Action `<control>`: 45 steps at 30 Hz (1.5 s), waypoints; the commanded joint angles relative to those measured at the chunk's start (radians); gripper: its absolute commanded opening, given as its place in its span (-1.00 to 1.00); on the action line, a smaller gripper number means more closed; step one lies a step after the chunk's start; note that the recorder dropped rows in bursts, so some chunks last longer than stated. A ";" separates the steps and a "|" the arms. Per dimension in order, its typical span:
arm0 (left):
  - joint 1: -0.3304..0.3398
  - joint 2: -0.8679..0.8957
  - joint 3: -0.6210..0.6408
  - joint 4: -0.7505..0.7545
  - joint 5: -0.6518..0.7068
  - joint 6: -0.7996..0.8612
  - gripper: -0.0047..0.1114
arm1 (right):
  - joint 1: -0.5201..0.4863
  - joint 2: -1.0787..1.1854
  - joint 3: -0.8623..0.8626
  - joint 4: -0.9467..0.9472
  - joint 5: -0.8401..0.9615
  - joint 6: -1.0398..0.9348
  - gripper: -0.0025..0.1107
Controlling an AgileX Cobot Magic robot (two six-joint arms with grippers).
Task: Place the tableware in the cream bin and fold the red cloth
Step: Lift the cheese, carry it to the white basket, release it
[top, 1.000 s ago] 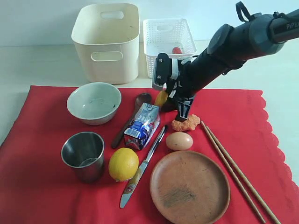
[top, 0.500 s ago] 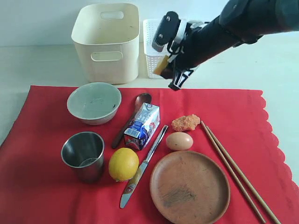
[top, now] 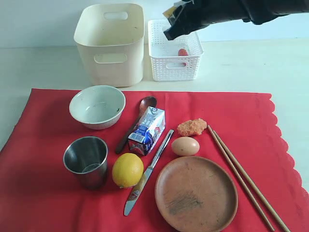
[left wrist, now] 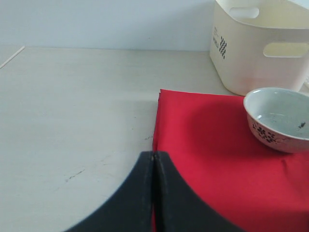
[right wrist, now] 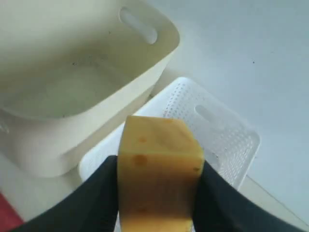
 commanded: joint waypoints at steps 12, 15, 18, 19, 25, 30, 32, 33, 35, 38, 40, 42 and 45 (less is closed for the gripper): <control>0.002 -0.007 0.003 0.004 -0.013 0.001 -0.92 | 0.001 0.289 -0.276 0.073 -0.130 0.062 -0.96; 0.002 -0.007 0.003 0.004 -0.013 0.001 -0.92 | 0.001 0.328 -0.292 0.076 -0.172 0.081 -0.96; 0.002 -0.007 0.003 0.004 -0.013 0.001 -0.92 | 0.001 0.357 -0.296 0.076 -0.199 0.090 -0.96; 0.002 -0.007 0.003 0.004 -0.013 0.001 -0.92 | 0.001 0.365 -0.296 0.076 -0.201 0.090 -0.96; 0.002 -0.007 0.003 0.004 -0.013 0.001 -0.92 | 0.001 0.385 -0.296 0.086 -0.252 0.116 -0.71; 0.002 -0.007 0.003 0.004 -0.013 0.001 -0.92 | 0.001 0.385 -0.296 0.120 -0.256 0.131 -0.23; 0.002 -0.007 0.003 0.004 -0.013 0.001 -0.92 | 0.001 0.385 -0.296 0.120 -0.230 0.129 -0.08; 0.002 -0.007 0.003 0.004 -0.013 0.001 -0.92 | 0.001 0.385 -0.296 0.120 -0.217 0.129 -0.01; 0.002 -0.007 0.003 0.004 -0.013 0.001 -0.92 | 0.001 0.385 -0.296 0.120 -0.196 0.131 0.13; 0.002 -0.007 0.003 0.004 -0.013 0.001 -0.92 | 0.001 0.378 -0.296 0.120 -0.152 0.141 0.32; 0.002 -0.007 0.003 0.004 -0.013 0.001 -0.92 | 0.001 0.365 -0.294 0.120 -0.123 0.148 0.38; 0.002 -0.007 0.003 0.004 -0.013 0.001 -0.92 | 0.001 0.341 -0.292 0.113 -0.082 0.148 0.39; 0.002 -0.007 0.003 0.004 -0.013 0.001 -0.92 | 0.001 0.289 -0.292 0.107 -0.041 0.148 0.38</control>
